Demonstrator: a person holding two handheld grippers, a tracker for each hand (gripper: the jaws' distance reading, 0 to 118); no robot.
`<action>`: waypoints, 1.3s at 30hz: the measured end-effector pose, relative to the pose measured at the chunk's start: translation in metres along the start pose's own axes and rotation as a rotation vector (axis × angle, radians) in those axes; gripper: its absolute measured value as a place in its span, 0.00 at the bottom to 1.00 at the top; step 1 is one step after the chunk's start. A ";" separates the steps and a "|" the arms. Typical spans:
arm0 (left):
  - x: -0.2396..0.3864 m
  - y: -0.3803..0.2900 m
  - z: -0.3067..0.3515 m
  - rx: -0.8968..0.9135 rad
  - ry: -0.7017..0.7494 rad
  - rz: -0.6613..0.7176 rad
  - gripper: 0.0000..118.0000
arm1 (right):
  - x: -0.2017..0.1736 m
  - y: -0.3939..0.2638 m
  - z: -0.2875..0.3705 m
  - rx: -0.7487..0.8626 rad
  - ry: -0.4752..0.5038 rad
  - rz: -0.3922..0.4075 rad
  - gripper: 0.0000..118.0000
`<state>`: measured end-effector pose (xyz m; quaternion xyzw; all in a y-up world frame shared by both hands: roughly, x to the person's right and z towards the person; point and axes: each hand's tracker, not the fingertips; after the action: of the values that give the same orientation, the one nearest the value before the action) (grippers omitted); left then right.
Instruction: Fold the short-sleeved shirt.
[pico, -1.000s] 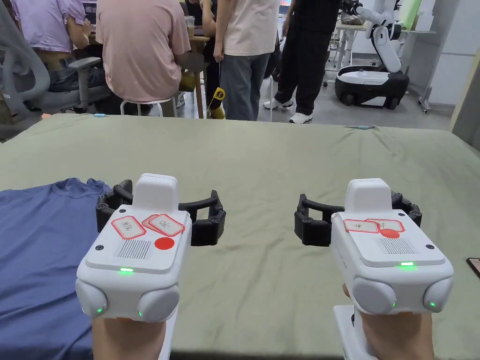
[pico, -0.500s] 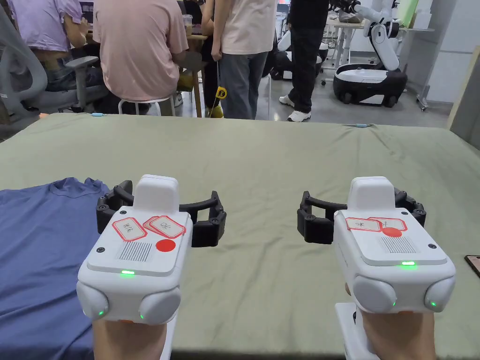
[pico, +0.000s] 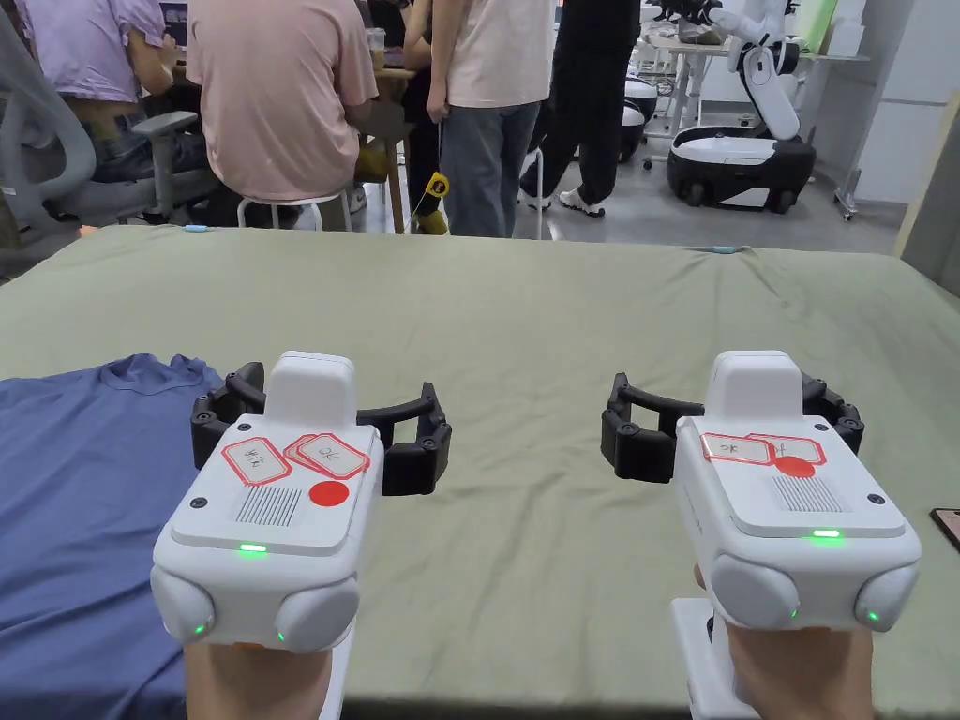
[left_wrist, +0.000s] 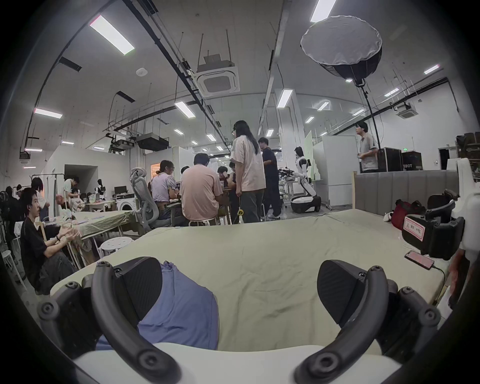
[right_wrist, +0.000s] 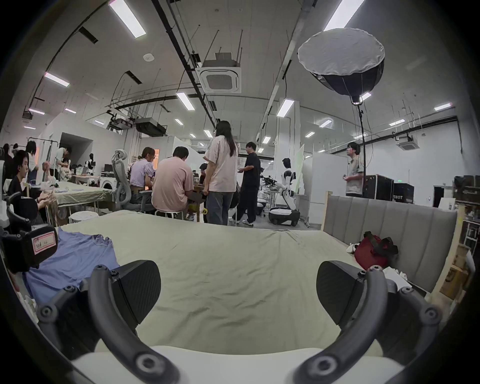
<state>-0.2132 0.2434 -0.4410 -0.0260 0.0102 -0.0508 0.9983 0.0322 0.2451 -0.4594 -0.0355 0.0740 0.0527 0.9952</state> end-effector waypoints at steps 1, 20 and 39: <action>0.000 0.000 0.000 0.001 0.000 0.000 1.00 | -0.001 0.000 0.000 0.004 0.002 0.002 1.00; 0.002 -0.001 0.001 0.018 -0.018 -0.008 1.00 | -0.002 -0.003 -0.002 -0.002 -0.013 0.009 1.00; -0.001 -0.003 -0.001 0.007 -0.027 0.024 0.99 | 0.000 -0.004 -0.004 -0.034 -0.015 0.013 0.92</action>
<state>-0.2147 0.2409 -0.4417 -0.0228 -0.0031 -0.0384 0.9990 0.0316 0.2406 -0.4627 -0.0513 0.0657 0.0609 0.9947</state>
